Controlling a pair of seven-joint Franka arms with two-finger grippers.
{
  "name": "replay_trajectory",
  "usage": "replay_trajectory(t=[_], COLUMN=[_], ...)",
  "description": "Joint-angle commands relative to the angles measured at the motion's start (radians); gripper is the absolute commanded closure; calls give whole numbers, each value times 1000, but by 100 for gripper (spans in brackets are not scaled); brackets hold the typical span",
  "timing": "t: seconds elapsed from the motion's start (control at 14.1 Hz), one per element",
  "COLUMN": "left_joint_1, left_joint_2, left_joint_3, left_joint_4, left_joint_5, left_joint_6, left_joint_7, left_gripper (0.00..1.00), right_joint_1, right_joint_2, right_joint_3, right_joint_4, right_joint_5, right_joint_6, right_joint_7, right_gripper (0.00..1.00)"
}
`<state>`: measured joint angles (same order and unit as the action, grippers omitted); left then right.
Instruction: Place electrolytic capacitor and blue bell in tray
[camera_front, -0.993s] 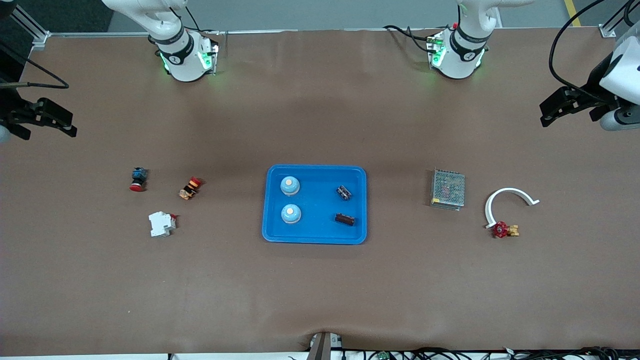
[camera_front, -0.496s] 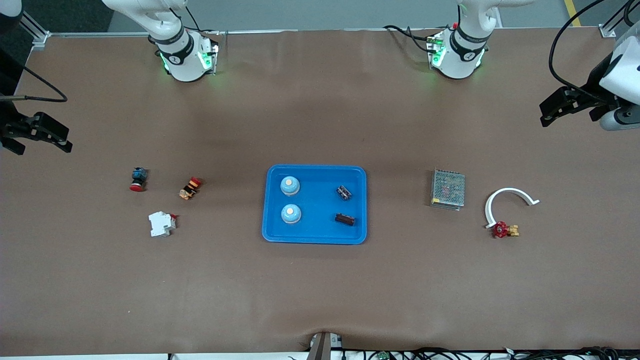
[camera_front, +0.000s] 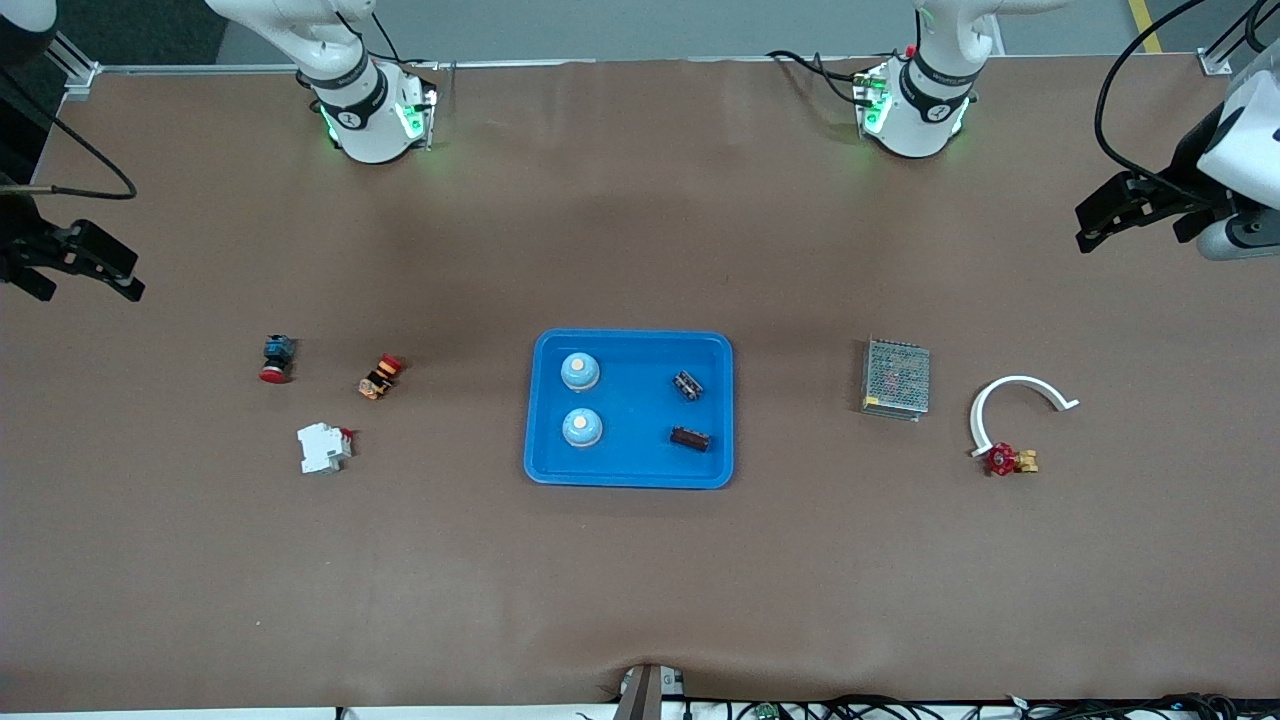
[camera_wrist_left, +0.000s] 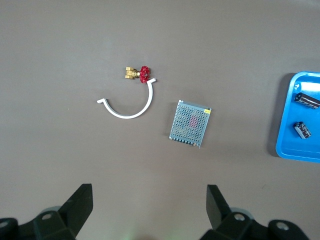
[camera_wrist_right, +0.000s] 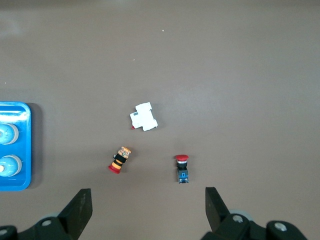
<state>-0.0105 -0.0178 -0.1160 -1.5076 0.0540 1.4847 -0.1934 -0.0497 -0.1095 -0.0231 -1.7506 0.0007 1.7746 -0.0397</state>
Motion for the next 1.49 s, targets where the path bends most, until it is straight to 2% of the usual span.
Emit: replay_trajectory(t=[0.0,1.42], left_joint_1=[3,3], left_joint_2=[-22,-22], left_joint_3=[2,1], left_joint_4=[-11,-10], left_joint_5=[-20,-20], left_joint_6=[-12,-12], left_joint_7=[22,22], left_gripper=[0,0], right_joint_1=[-21,-16], right_joint_2=[-39,-32], right_joint_3=[20,23], right_joint_4=[-32,-1], right_joint_5=[19,7], right_joint_6=[-6,-23], right_joint_7=[23,14], right_gripper=[0,0])
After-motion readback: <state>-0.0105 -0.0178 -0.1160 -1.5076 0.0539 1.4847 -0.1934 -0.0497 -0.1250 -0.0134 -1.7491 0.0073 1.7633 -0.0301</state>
